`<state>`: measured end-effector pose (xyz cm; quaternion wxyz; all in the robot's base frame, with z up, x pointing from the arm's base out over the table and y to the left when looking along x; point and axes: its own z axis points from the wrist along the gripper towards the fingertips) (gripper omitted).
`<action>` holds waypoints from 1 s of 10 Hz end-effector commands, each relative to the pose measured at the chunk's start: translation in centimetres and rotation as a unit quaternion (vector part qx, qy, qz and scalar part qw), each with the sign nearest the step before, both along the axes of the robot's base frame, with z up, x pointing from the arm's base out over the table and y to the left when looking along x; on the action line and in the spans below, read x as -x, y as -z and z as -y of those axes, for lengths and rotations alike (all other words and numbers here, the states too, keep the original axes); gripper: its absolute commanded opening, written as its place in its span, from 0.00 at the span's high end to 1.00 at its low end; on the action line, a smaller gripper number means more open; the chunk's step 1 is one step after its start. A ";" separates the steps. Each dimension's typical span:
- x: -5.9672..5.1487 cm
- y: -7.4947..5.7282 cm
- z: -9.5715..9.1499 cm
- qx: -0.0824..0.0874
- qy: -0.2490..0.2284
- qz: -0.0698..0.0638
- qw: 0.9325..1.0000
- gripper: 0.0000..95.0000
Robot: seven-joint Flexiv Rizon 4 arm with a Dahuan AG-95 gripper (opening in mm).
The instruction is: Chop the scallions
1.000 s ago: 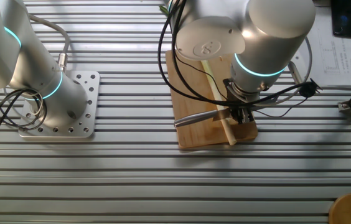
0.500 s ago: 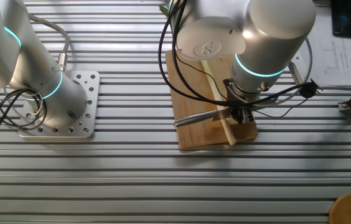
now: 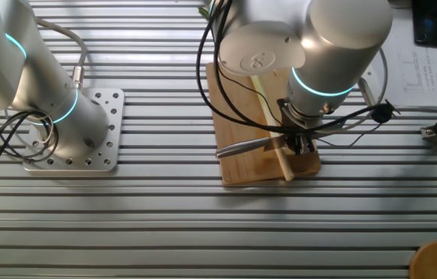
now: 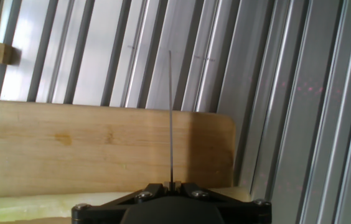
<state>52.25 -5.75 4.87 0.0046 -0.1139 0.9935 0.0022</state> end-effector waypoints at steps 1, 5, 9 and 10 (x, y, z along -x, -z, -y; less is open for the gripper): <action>-0.1 0.4 0.0 -0.004 -0.001 0.001 1.000 1.00; -0.1 1.2 -0.2 -0.004 -0.003 0.002 1.000 1.00; -0.4 1.1 -0.3 -0.004 -0.003 0.000 1.000 1.00; -0.4 1.2 -0.3 -0.005 -0.002 0.001 1.000 1.00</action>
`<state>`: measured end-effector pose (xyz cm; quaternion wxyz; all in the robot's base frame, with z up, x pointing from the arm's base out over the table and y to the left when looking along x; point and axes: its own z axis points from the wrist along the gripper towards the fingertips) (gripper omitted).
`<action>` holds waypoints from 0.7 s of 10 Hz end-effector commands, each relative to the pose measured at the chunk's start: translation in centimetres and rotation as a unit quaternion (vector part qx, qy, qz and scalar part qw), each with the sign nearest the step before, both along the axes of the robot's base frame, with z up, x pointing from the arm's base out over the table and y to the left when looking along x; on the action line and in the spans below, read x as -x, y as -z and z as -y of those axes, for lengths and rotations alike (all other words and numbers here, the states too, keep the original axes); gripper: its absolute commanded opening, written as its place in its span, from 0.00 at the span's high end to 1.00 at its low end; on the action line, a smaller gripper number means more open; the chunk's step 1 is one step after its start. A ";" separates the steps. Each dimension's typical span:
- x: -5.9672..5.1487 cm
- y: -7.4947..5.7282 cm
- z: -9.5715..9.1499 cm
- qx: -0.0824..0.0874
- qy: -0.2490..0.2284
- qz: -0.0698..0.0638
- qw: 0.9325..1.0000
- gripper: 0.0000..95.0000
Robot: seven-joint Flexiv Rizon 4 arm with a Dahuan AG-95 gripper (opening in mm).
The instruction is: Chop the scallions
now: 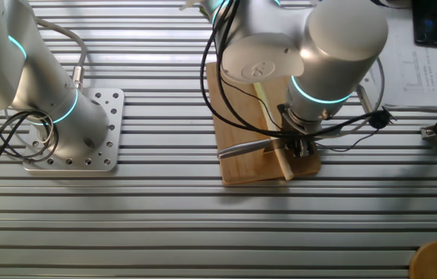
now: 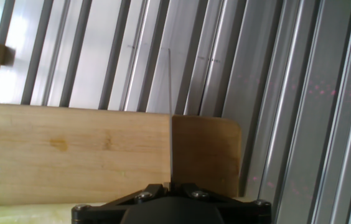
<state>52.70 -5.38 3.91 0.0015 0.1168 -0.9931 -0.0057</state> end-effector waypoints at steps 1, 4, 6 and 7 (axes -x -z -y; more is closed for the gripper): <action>-0.2 0.0 0.0 -0.001 0.000 0.009 1.000 1.00; -1.3 -0.2 -0.2 -0.001 -0.001 0.017 1.000 1.00; -1.7 1.2 -0.7 0.000 0.002 0.024 1.000 1.00; -1.7 1.1 -0.8 0.003 0.001 0.019 1.000 1.00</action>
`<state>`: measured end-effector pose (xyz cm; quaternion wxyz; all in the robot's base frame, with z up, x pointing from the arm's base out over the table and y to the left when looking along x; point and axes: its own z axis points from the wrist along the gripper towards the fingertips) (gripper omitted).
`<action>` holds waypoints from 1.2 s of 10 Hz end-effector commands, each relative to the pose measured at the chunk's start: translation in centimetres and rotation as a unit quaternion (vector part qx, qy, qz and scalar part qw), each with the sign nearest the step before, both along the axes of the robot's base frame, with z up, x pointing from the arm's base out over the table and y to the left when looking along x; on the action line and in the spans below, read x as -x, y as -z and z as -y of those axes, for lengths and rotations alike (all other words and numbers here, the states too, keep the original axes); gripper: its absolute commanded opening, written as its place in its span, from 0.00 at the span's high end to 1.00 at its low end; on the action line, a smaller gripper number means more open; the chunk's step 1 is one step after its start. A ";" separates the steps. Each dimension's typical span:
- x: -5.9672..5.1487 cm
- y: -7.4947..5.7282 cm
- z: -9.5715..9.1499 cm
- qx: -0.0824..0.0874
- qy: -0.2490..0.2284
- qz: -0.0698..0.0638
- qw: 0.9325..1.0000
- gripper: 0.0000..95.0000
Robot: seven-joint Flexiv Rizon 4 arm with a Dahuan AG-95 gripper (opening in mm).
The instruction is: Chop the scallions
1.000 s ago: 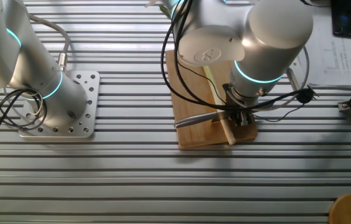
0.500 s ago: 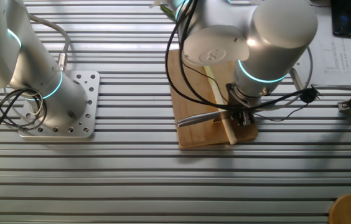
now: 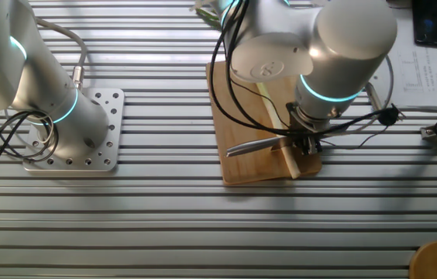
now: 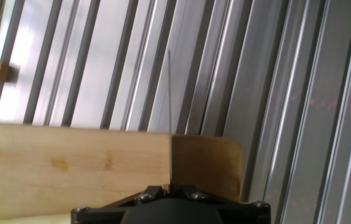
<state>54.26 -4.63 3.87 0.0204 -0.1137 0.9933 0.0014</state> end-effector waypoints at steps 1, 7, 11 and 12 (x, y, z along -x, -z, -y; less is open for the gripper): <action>-0.1 0.4 0.0 0.016 -0.010 -0.004 1.000 1.00; -0.1 -0.3 0.0 0.003 -0.006 -0.006 1.000 1.00; 0.1 -0.5 0.0 0.005 -0.003 -0.025 1.000 1.00; 0.1 -0.8 0.0 0.003 -0.005 -0.027 1.000 1.00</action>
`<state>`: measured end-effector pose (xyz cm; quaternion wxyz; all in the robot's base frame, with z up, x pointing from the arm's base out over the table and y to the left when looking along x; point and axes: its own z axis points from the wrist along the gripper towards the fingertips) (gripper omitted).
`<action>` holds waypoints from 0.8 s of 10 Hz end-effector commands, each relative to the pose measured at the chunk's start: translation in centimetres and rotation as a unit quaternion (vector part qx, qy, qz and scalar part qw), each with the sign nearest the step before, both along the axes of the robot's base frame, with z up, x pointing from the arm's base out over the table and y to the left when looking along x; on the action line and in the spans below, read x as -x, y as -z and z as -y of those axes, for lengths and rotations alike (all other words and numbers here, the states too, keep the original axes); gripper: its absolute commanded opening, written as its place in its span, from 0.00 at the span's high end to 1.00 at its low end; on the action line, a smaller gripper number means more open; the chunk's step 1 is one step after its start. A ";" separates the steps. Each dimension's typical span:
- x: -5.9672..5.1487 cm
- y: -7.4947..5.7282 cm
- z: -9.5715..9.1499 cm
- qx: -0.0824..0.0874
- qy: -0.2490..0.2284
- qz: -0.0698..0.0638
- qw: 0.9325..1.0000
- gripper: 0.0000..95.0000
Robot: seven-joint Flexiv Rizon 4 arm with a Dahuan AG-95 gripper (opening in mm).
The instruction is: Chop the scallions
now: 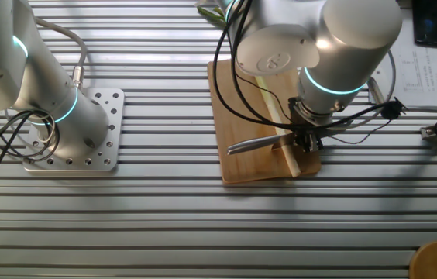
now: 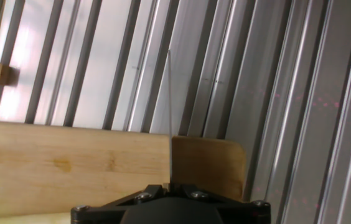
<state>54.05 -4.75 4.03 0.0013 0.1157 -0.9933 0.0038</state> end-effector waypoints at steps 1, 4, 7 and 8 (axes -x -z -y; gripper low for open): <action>-0.1 -0.3 -0.1 -0.002 -0.005 -0.005 1.000 1.00; -0.2 0.1 -0.1 -0.010 -0.003 -0.009 1.000 1.00; -0.1 0.2 -0.1 -0.002 -0.004 -0.015 1.000 1.00; -0.2 0.4 0.0 -0.002 -0.003 -0.017 1.000 1.00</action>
